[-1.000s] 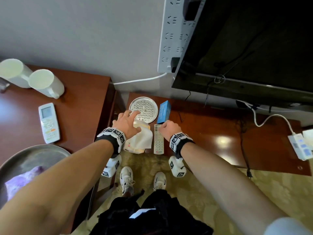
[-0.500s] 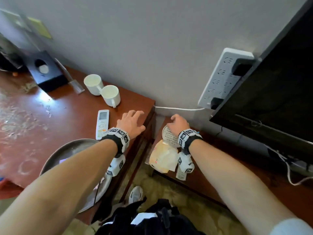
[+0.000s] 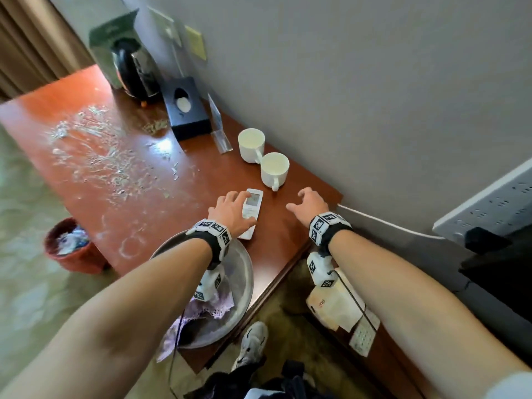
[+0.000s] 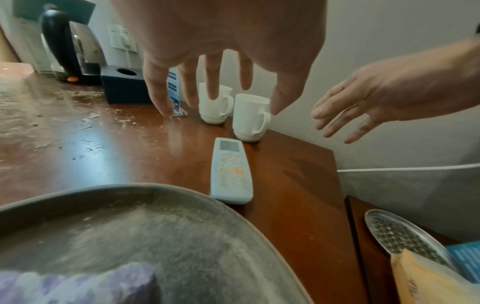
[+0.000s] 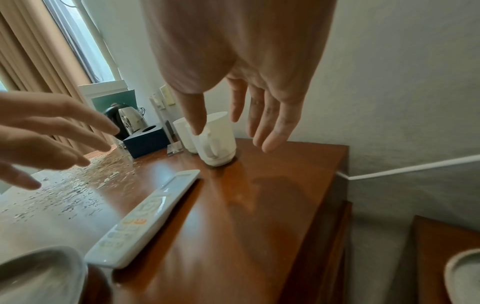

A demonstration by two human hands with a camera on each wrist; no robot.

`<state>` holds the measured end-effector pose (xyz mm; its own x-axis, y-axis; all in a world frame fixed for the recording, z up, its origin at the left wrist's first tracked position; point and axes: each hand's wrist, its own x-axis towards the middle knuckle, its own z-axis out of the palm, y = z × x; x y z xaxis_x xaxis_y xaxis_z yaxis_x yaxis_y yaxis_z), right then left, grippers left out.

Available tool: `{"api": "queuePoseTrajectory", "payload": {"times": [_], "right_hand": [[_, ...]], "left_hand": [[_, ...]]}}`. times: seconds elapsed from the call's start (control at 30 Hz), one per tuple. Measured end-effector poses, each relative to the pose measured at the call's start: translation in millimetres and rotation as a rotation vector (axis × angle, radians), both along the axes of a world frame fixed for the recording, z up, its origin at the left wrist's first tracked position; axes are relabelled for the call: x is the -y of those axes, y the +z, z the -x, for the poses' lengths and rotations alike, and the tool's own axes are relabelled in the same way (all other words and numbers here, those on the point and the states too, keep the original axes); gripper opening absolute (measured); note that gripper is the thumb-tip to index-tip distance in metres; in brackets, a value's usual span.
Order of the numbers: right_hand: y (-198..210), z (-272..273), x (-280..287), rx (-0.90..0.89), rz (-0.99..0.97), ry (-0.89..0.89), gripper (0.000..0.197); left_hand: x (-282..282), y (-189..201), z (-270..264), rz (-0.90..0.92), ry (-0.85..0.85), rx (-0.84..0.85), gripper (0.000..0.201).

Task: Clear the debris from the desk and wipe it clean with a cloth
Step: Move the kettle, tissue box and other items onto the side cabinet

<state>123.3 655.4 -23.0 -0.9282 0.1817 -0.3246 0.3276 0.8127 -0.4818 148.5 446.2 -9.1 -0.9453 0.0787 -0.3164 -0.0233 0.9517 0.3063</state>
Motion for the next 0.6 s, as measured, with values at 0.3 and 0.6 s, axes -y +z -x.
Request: {"api": "queuePoseTrajectory", "payload": {"times": [0.3,0.6], "right_hand": [[-19,45,38,0.069,-0.033,0.023,0.049],[-36,69,46,0.073,-0.027,0.026,0.036]], "left_hand": [[22,-25,34,0.009,0.138,0.050,0.066],[10,-48,66,0.005,0.046,0.181,0.066]]}}
